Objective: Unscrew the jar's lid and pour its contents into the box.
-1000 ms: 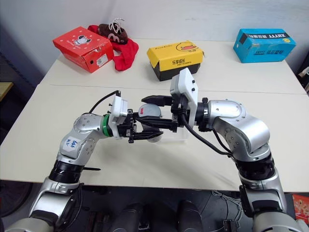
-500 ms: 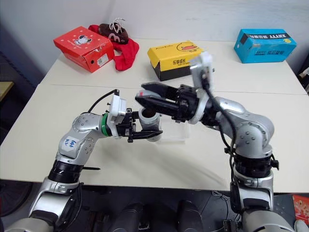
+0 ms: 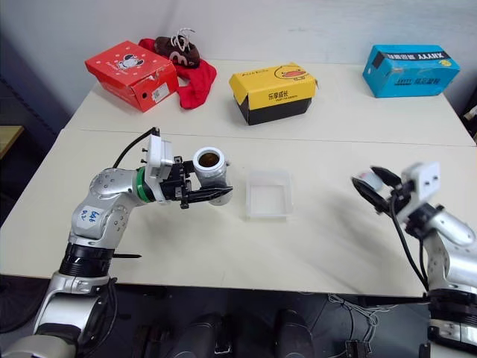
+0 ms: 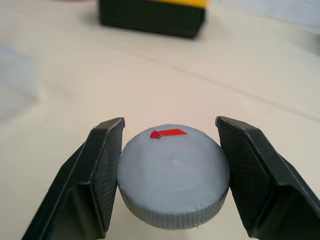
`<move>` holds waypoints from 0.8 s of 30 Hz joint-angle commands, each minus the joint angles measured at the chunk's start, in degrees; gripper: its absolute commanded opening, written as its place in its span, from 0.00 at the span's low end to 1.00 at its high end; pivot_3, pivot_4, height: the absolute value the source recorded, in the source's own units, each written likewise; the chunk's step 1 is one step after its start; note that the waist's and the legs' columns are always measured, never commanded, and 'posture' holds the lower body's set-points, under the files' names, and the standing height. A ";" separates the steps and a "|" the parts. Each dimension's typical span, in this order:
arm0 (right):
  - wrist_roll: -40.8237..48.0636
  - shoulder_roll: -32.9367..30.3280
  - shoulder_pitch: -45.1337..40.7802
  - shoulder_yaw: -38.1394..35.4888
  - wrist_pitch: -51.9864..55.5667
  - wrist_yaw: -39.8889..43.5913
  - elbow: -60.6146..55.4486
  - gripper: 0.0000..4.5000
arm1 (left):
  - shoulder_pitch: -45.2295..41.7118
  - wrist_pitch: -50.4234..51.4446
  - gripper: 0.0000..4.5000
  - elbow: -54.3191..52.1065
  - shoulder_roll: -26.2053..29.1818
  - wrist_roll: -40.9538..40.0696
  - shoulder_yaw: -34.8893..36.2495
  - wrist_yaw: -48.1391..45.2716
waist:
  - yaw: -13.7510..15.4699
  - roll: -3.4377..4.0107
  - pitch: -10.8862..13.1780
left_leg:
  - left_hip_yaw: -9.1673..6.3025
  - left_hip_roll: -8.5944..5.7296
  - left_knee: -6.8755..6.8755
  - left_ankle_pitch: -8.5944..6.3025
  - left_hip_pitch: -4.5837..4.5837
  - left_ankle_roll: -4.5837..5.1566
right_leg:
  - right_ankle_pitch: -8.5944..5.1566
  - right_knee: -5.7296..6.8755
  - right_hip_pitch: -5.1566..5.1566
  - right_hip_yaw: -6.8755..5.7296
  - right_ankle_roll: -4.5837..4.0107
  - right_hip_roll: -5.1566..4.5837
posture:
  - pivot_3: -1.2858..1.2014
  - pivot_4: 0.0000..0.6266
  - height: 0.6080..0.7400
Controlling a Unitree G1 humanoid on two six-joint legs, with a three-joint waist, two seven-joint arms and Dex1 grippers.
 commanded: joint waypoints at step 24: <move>12.32 -4.99 23.14 -5.96 15.34 2.78 -44.77 1.00 | -21.13 -19.90 0.52 22.19 -4.13 24.67 -10.06 14.53 | 1.03 0.07 0.12 | 0.00 0.04 -0.01 0.01 0.14 -0.06 | 0.04 0.00 0.05 0.10 -0.04 -0.04 | 0.52 0.24 1.00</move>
